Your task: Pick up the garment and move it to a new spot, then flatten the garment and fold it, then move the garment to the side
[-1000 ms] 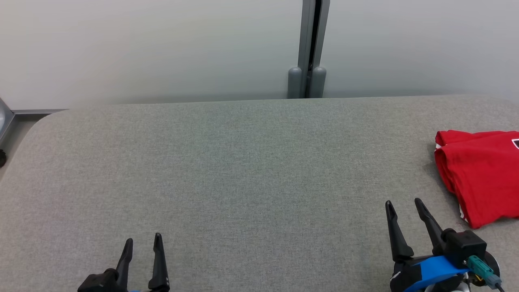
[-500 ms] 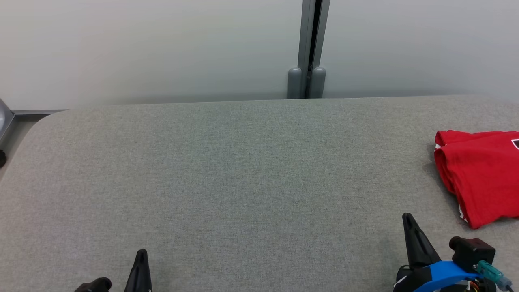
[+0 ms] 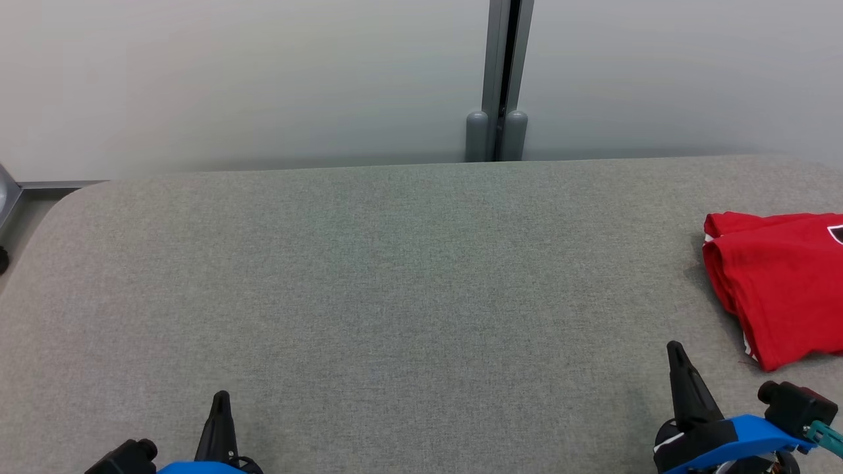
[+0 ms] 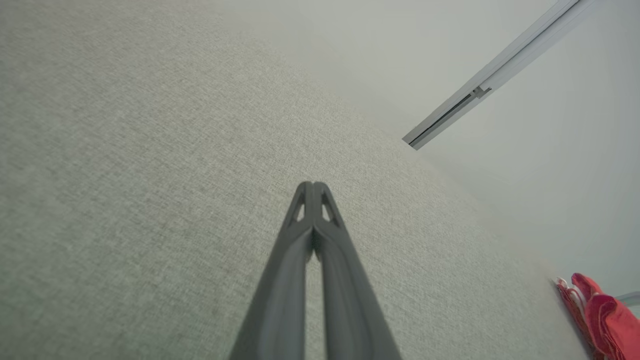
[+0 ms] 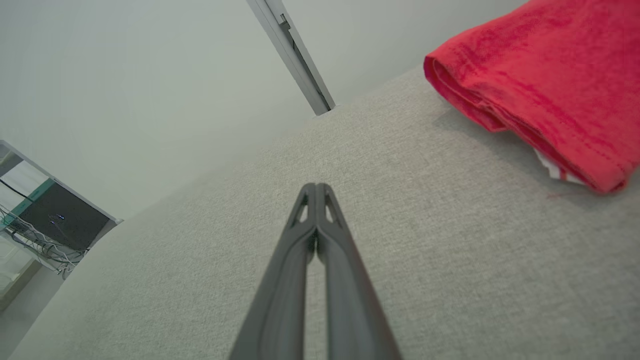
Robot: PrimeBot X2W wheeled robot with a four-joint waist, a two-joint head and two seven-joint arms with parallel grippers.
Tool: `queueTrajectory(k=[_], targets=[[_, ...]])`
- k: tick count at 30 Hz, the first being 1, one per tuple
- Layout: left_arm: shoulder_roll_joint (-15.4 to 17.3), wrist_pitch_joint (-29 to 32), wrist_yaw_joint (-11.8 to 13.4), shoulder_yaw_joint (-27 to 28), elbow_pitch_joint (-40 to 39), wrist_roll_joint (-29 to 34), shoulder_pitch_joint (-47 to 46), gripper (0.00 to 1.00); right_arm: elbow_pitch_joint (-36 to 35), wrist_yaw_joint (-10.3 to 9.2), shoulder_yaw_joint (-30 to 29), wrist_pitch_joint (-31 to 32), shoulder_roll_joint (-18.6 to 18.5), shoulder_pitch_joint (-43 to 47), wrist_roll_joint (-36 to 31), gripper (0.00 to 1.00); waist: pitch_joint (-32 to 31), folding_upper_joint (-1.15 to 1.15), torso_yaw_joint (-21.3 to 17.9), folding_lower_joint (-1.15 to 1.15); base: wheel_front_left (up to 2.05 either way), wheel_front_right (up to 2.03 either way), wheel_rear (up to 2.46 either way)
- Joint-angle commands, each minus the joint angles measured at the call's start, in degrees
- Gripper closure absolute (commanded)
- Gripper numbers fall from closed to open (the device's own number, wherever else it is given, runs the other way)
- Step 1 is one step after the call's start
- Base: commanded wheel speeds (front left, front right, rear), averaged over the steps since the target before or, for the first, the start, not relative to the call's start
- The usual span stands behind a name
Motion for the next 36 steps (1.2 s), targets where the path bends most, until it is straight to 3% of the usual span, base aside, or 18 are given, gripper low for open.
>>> queueTrajectory(k=[1, 36], targets=[[0.2, 0.4, -0.3, 0.9, -1.0, -1.7, -1.9, 1.00, -1.1, 0.00, -0.3, 0.4, -0.2, -1.2, 2.2, 1.00, 0.0, 0.00, 0.0, 0.00, 0.00, 0.00, 0.00], [-1.1, 7.2, -3.0, 6.3, -2.6, -23.1, -5.5, 1.00, -3.3, 0.00, -2.3, 7.1, -0.3, -2.4, 29.3, 1.00, -0.6, 0.00, -0.4, -0.01, 0.00, 0.00, 0.00]])
